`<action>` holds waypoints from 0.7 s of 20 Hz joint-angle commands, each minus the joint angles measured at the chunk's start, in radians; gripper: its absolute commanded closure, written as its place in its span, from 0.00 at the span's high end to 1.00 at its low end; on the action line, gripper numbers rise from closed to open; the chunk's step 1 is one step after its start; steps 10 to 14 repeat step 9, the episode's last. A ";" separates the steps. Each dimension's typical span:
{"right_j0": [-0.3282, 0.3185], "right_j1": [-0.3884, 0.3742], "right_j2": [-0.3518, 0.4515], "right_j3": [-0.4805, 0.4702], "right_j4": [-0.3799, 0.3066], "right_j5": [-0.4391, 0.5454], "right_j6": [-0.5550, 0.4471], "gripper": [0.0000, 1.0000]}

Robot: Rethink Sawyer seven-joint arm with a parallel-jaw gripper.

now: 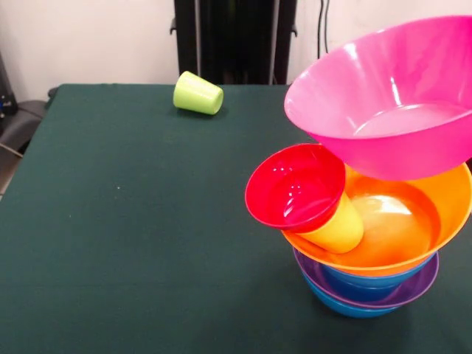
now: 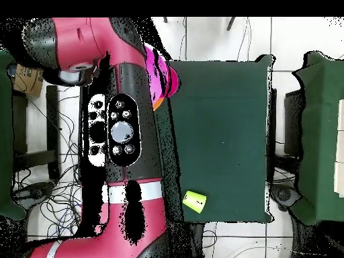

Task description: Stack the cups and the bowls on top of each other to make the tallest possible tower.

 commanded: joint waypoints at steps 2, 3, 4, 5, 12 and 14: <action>0.019 0.019 0.002 0.132 0.017 -0.065 0.227 0.00; 0.021 0.019 -0.002 0.141 0.019 -0.077 0.231 0.00; 0.022 0.019 -0.006 0.145 0.023 -0.081 0.230 0.00; 0.022 0.019 -0.008 0.152 0.026 -0.090 0.228 0.00; 0.018 0.010 -0.015 0.186 0.034 -0.119 0.207 0.00; 0.018 0.010 -0.015 0.186 0.034 -0.119 0.207 0.00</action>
